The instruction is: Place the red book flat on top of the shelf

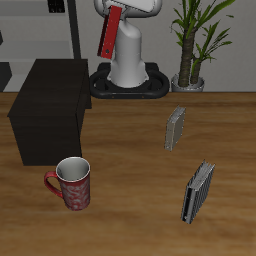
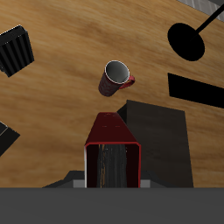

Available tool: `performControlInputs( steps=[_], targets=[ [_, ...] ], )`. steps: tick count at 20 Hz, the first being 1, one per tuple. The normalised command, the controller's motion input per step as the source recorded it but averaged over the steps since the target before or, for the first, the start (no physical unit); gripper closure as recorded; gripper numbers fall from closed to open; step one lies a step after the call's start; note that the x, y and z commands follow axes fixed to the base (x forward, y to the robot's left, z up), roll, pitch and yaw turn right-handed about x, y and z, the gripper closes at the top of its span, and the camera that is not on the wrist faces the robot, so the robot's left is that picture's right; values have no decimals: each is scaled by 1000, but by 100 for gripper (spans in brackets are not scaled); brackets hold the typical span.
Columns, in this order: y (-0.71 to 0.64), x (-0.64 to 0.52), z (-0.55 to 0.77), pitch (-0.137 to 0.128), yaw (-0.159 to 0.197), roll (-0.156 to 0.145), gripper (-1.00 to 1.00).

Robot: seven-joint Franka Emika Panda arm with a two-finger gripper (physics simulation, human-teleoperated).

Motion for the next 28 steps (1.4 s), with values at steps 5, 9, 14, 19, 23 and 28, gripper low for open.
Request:
performControlInputs(
  steps=[5,9,14,19,23,28],
  targets=[
    [-140,-7,41,-1,0,-56,100],
    [-580,4,150,-49,24,-225,100],
    [-278,-37,138,-42,2,-126,100],
    [-189,-20,152,-35,12,-65,100],
    [-302,113,24,-12,-2,-108,100],
    [-214,137,-115,13,-7,-78,100]
  ],
)
